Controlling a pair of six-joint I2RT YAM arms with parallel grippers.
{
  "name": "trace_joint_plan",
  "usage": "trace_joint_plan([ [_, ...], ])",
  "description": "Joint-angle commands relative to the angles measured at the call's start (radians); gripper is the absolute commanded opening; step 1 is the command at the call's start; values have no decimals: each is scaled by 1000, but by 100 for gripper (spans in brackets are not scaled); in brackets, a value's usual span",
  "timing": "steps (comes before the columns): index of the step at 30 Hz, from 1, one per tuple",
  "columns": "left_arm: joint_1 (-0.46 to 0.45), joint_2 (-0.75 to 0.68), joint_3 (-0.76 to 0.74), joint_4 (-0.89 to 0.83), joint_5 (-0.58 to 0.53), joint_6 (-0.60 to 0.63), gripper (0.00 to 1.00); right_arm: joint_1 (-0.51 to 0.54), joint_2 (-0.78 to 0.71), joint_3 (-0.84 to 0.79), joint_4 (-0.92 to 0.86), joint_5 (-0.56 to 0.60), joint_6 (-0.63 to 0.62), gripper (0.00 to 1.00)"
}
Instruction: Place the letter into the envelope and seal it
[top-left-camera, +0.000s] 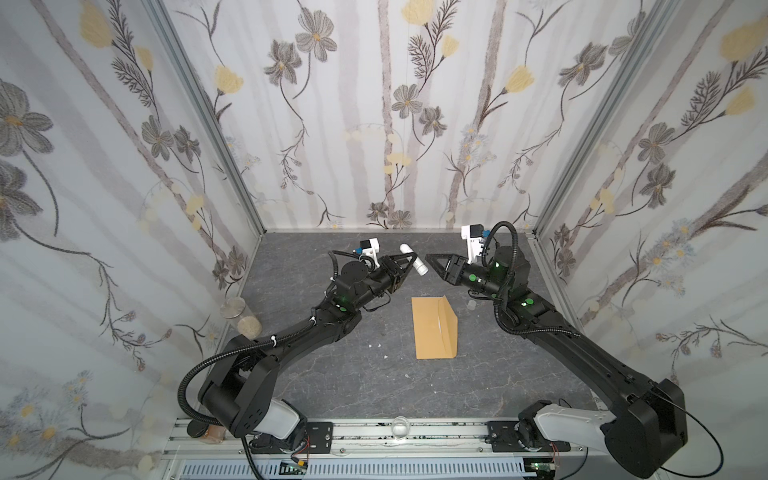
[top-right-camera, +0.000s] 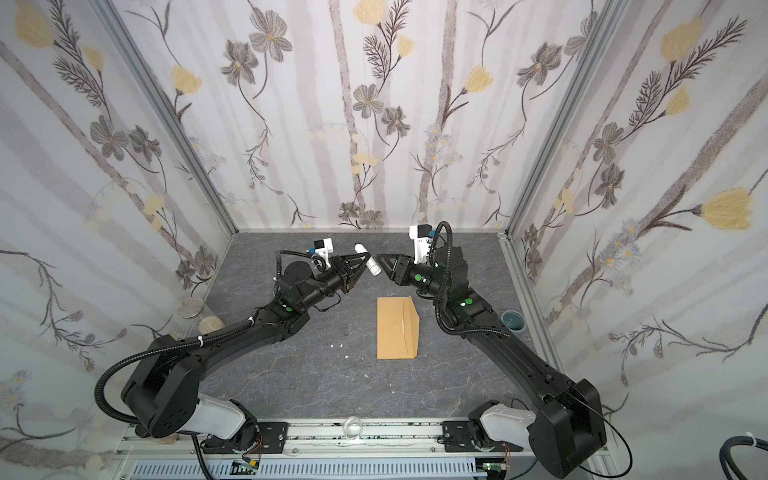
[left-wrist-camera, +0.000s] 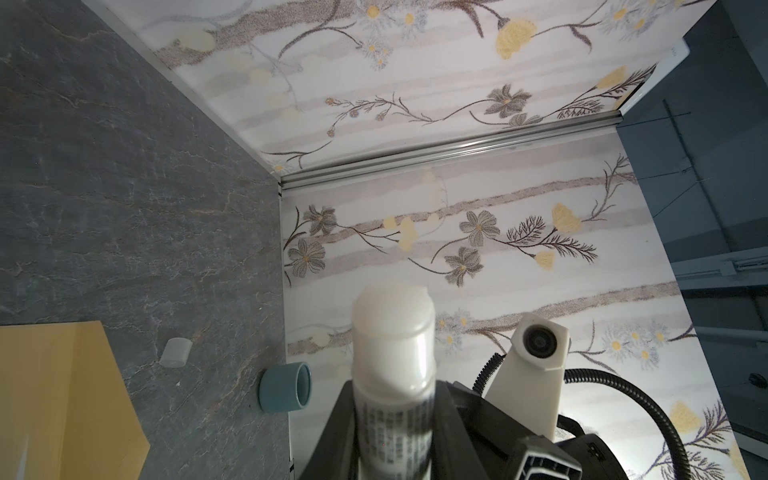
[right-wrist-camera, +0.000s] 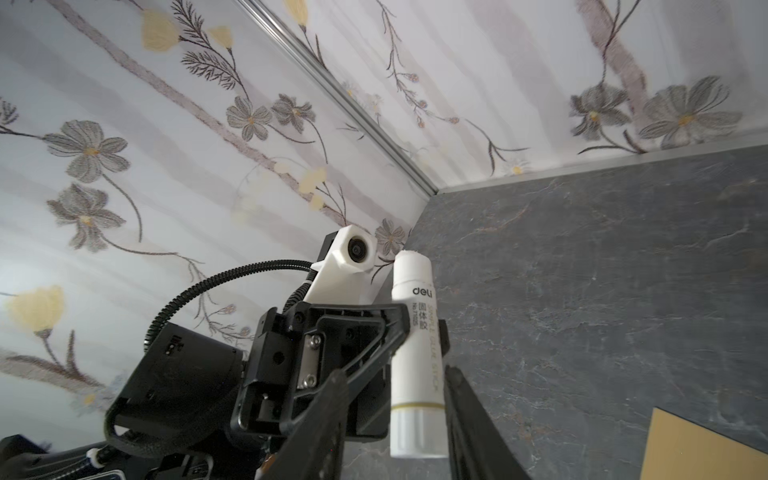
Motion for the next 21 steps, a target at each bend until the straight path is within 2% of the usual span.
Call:
trace_joint_plan([
  [1, 17, 14, 33, -45, 51, -28, 0, 47, -37, 13, -139, 219, -218, 41],
  [4, 35, 37, 64, -59, 101, -49, 0, 139, -56, 20, -213, 399, -364, 41],
  [7, 52, 58, 93, -65, 156, -56, 0, 203, -53, 19, -246, 507, -452, 41],
  [14, 86, 99, 155, -78, 287, -54, 0, 268, -32, 17, -244, 609, -578, 42],
  [21, 89, 120, 184, -87, 360, -55, 0, 286, 22, 60, -230, 635, -633, 42],
])
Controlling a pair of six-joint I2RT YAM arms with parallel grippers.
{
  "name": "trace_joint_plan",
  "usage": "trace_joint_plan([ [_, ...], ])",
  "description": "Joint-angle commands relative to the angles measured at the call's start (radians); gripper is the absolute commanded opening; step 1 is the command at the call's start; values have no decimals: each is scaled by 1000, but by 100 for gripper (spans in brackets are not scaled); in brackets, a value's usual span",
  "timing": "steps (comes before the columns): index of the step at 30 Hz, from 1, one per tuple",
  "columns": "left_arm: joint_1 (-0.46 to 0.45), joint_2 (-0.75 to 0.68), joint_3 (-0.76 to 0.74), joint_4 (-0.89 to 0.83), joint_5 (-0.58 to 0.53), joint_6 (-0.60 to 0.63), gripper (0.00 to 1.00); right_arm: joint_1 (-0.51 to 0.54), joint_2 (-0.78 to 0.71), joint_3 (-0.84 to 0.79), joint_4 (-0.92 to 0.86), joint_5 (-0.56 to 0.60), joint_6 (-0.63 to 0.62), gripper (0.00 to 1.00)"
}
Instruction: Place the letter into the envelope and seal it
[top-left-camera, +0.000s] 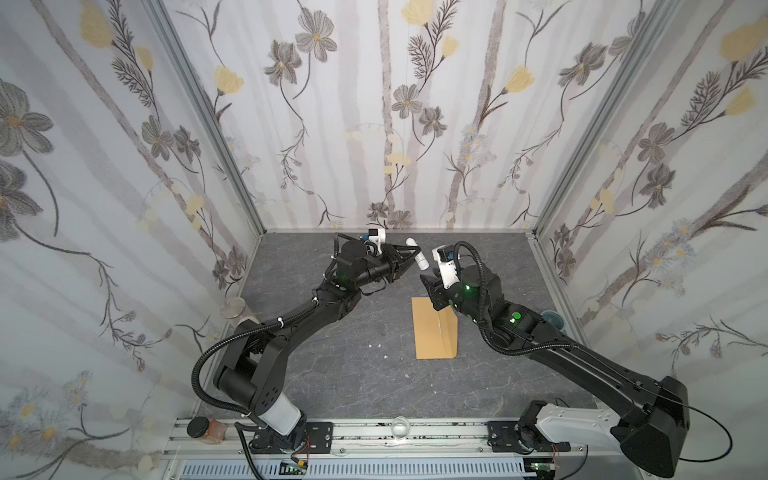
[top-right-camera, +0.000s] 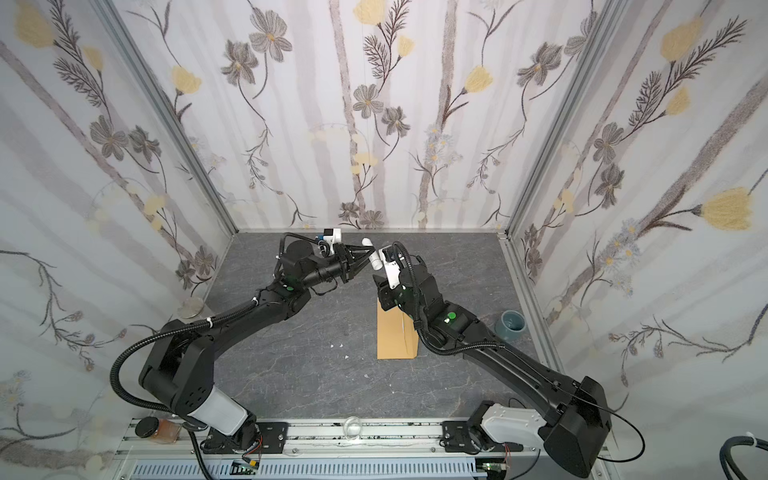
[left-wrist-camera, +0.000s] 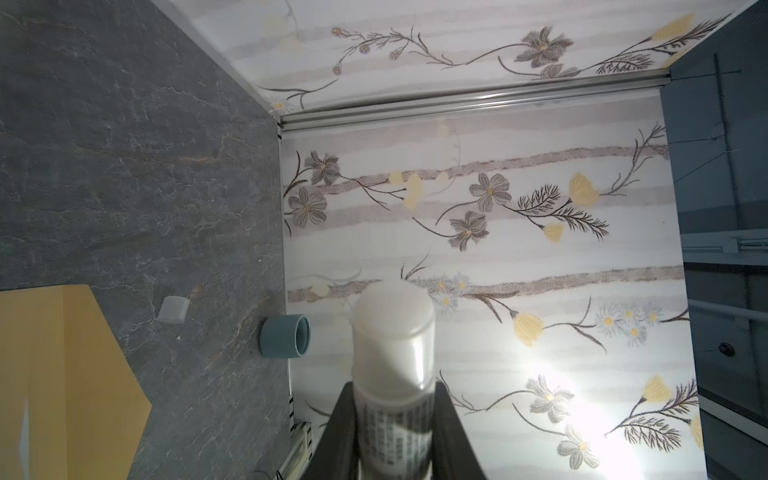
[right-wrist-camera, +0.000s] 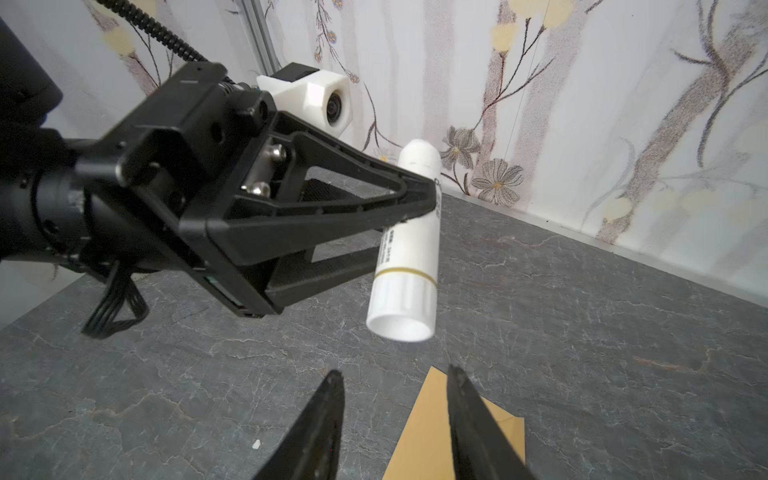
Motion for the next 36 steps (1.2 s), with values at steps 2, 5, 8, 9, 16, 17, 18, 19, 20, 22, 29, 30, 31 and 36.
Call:
trace_joint_plan([
  [2, 3, 6, 21, 17, 66, -7, 0, 5, 29, 28, 24, 48, -62, 42],
  [5, 3, 6, 23, 17, 72, -5, 0, 6, 48, 42, 32, 51, -74, 35],
  [8, 3, 10, 27, 17, 81, -5, 0, 5, 62, 57, 31, 52, -77, 26],
  [9, 3, 11, 26, 17, 81, -5, 0, 6, 66, 59, 34, 51, -77, 23],
  [16, 2, 18, 22, 17, 87, -4, 0, 5, 85, 76, 35, 35, -69, 29],
  [17, 3, 21, 24, 17, 88, -4, 0, 5, 90, 81, 31, 32, -67, 32],
  [18, 2, 20, 22, 17, 88, -3, 0, 5, 93, 83, 31, 31, -66, 33],
  [19, 2, 20, 23, 17, 89, -4, 0, 6, 95, 85, 31, 32, -65, 33],
  [20, 2, 20, 21, 17, 88, -4, 0, 5, 96, 86, 32, 31, -64, 33],
  [22, 1, 18, 19, 17, 87, -4, 0, 6, 98, 90, 31, 32, -64, 36],
  [29, 2, 14, 18, 17, 86, -2, 0, 5, 99, 95, 29, 35, -64, 17],
  [30, 1, 13, 17, 17, 84, -2, 0, 5, 99, 97, 29, 31, -64, 15],
  [31, 1, 12, 17, 17, 84, -2, 0, 6, 99, 98, 28, 24, -61, 15],
  [36, -3, 5, 4, 17, 68, 8, 0, 2, 101, 107, 36, -46, 4, 13],
])
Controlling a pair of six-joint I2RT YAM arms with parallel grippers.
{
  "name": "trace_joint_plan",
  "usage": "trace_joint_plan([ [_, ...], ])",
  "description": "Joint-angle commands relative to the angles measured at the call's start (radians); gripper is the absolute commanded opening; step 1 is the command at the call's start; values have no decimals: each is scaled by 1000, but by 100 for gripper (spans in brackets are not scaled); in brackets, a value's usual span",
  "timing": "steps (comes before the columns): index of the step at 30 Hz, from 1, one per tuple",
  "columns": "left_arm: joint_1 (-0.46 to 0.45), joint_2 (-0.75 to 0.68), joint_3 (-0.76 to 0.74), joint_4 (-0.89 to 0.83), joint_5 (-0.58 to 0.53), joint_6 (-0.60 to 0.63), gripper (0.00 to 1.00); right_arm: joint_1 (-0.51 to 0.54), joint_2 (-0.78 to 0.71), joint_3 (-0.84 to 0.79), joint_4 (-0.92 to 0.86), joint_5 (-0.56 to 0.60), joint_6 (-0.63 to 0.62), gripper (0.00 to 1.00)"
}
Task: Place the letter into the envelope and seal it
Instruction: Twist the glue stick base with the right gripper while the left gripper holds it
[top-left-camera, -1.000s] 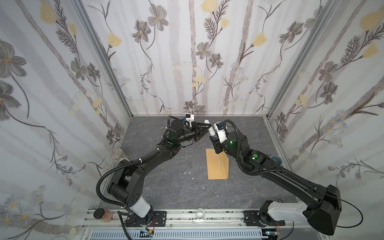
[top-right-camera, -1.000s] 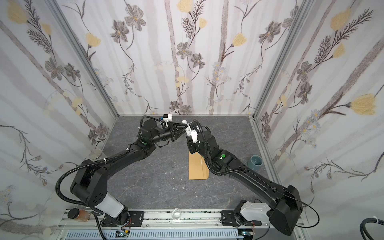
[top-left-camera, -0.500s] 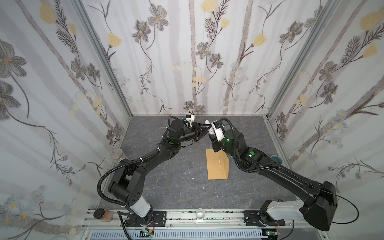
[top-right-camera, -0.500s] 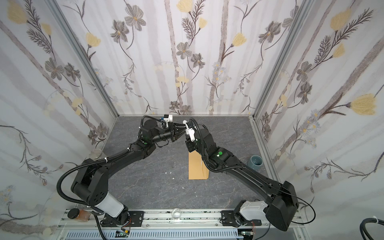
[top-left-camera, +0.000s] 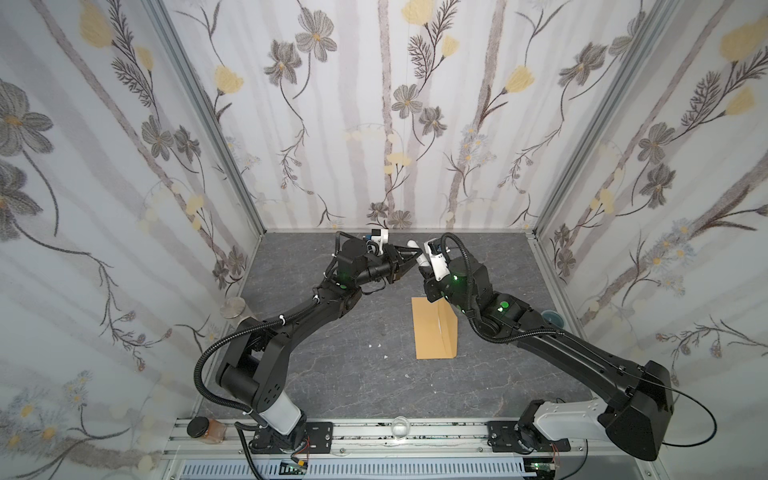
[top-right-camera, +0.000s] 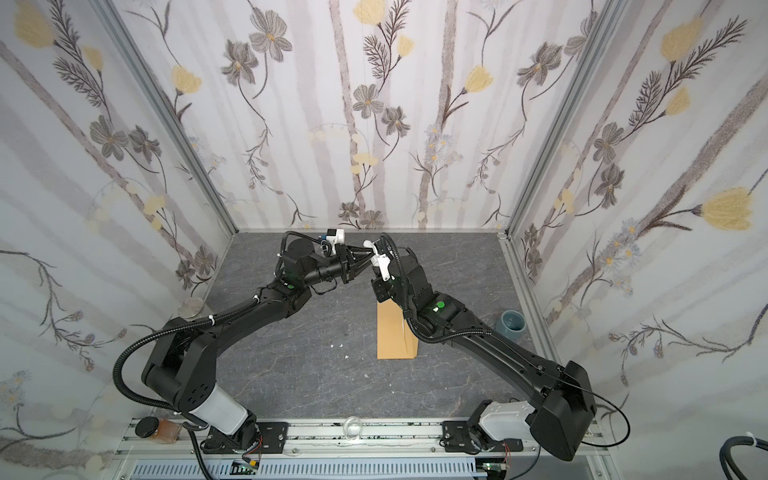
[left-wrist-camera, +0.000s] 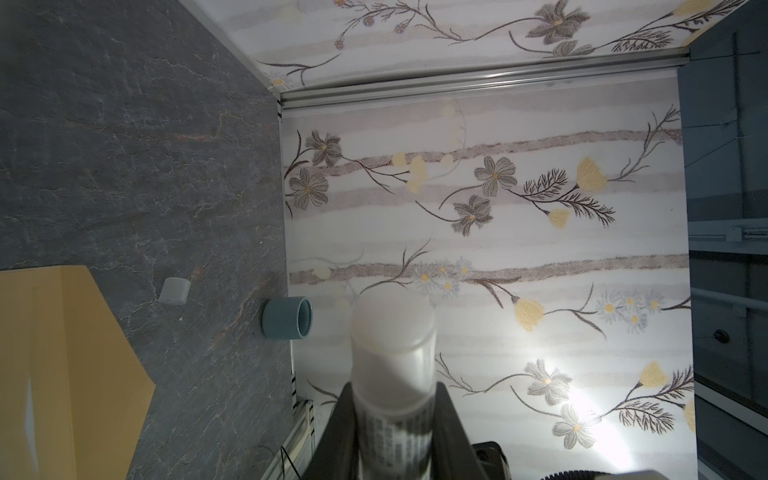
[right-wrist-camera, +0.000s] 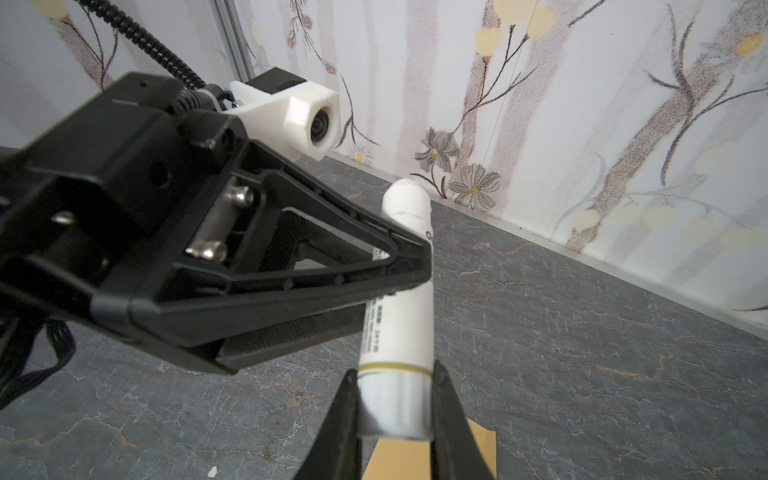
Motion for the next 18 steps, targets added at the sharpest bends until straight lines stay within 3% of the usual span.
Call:
trace_joint_plan([
  [1, -10, -13, -13, 30, 13, 13, 0, -4, 8, 22, 59, -115, 60, 13],
  [18, -63, -57, -129, 122, -107, 49, 0, -189, 13, -12, 299, -670, 565, 11],
])
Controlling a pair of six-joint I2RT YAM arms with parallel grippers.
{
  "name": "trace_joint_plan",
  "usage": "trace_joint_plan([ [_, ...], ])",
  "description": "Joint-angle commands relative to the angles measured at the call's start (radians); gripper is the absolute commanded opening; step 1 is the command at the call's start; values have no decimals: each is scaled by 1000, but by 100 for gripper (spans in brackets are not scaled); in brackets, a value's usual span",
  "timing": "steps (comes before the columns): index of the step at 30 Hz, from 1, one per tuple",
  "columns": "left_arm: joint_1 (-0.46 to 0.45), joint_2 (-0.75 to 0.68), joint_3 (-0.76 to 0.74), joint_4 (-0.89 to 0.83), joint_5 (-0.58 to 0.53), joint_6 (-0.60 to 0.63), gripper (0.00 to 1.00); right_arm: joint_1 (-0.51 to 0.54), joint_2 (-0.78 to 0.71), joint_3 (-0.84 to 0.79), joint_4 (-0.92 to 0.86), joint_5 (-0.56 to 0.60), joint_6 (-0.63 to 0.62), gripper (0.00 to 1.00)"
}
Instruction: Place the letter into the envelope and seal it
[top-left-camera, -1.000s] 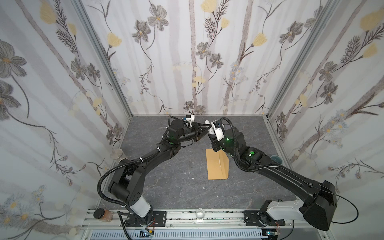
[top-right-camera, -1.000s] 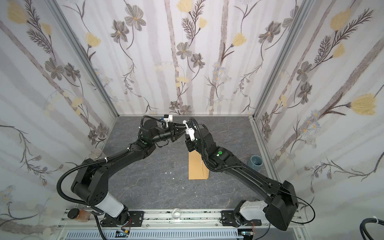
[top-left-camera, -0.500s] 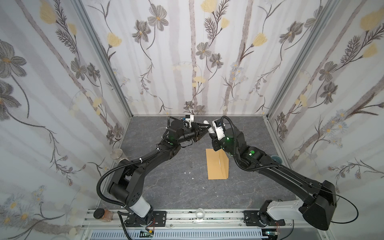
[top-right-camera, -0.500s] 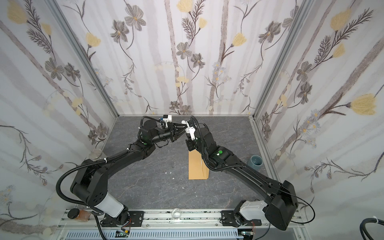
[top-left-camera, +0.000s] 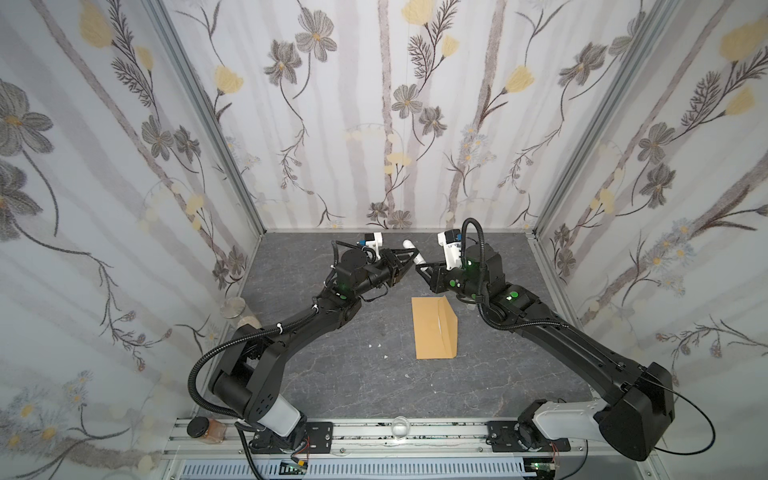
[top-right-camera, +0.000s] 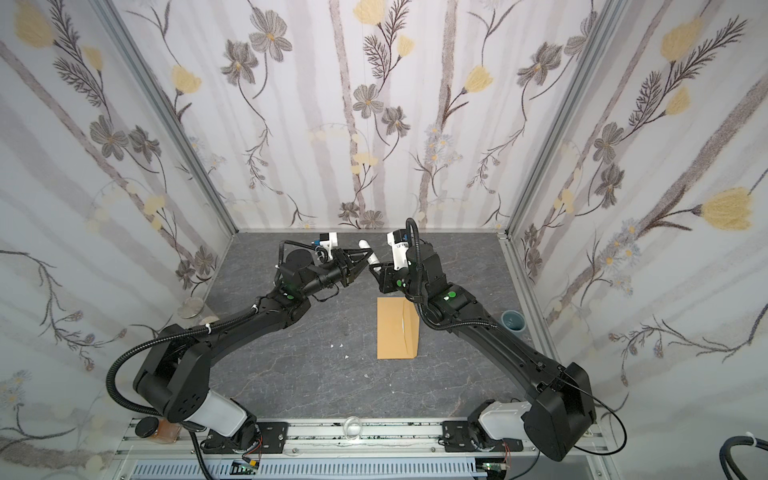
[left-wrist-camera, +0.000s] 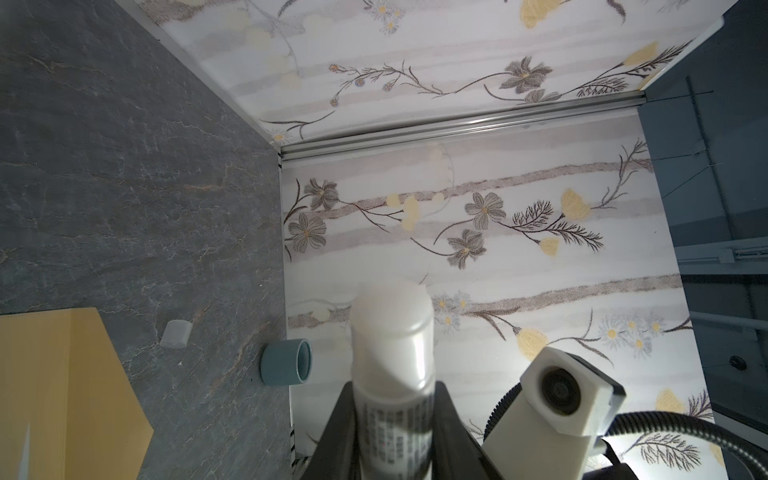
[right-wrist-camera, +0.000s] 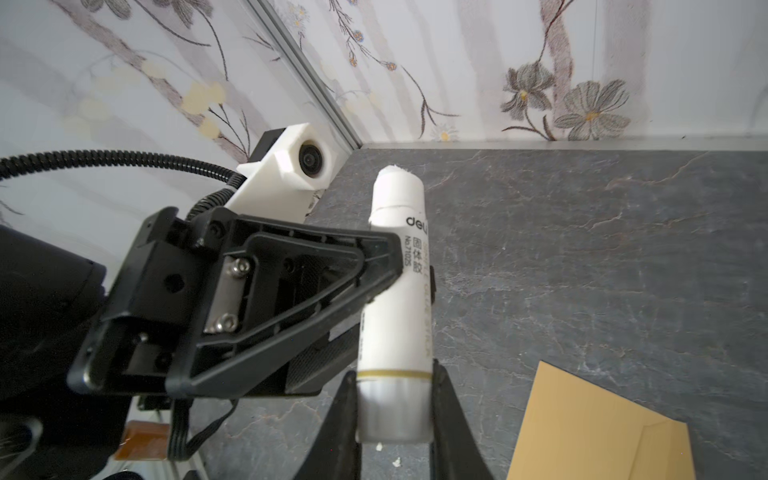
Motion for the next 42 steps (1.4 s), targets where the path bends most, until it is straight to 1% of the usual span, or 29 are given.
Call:
trace_joint_plan([
  [1, -19, -3, -25, 31, 79, 25, 0, -21, 4, -10, 279, -198, 154, 11],
  [8, -36, -7, -59, 120, 69, 36, 0, -54, 8, -42, 372, -298, 297, 11],
  [12, -42, -7, -79, 173, 72, 40, 0, -65, 12, -50, 402, -333, 347, 11],
  [22, -46, -16, -154, 331, 80, 5, 0, -84, 8, -70, 454, -380, 411, 11],
  [28, -47, -14, -178, 359, 66, -11, 0, -91, 4, -79, 468, -400, 430, 11],
  [34, -47, -16, -181, 366, 60, -13, 0, -101, 12, -99, 530, -443, 482, 11],
  [42, -46, -26, -192, 374, 59, -2, 0, -119, 23, -112, 569, -477, 524, 11],
])
